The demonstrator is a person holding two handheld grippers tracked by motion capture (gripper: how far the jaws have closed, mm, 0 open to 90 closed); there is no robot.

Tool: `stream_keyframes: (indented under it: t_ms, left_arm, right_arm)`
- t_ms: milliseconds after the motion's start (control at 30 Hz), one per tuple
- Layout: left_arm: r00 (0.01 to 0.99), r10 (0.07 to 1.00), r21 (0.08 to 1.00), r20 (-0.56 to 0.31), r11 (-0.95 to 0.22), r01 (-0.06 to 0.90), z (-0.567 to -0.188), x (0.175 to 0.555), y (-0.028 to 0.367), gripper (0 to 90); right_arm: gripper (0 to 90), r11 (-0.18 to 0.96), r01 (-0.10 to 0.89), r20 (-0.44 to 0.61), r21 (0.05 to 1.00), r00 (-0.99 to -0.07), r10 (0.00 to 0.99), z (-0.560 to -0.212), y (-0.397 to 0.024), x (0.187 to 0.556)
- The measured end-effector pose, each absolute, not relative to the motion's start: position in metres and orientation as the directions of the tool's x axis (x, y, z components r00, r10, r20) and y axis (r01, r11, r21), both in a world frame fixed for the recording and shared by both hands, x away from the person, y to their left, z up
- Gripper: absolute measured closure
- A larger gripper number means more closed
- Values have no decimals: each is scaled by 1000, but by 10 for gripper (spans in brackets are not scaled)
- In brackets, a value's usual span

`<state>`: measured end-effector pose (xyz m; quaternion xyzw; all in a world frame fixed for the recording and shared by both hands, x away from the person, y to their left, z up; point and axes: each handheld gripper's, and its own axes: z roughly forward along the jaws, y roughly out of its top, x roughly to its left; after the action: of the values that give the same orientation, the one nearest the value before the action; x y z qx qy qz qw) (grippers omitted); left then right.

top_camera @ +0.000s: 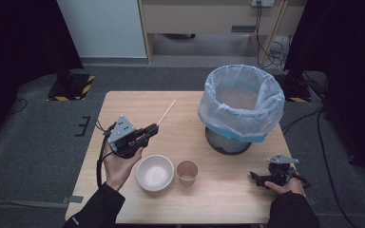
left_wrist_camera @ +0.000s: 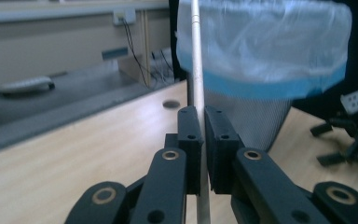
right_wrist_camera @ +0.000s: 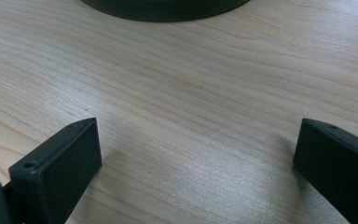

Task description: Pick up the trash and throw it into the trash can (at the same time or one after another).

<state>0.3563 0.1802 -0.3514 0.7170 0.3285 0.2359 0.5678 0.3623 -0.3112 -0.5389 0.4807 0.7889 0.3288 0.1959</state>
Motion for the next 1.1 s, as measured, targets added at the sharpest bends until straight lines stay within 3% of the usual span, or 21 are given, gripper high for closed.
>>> stream_keyframes:
  t_ms: [533, 1100]
  left_arm:
    - [687, 725, 991, -50, -51, 126, -306, 377, 158, 853]
    - [706, 708, 997, -17, -46, 70, -269, 393, 127, 853]
  right_arm:
    - [11, 321, 630, 8, 707, -461, 887, -539, -311, 362]
    - [10, 321, 630, 8, 707, -462, 887, -539, -311, 362]
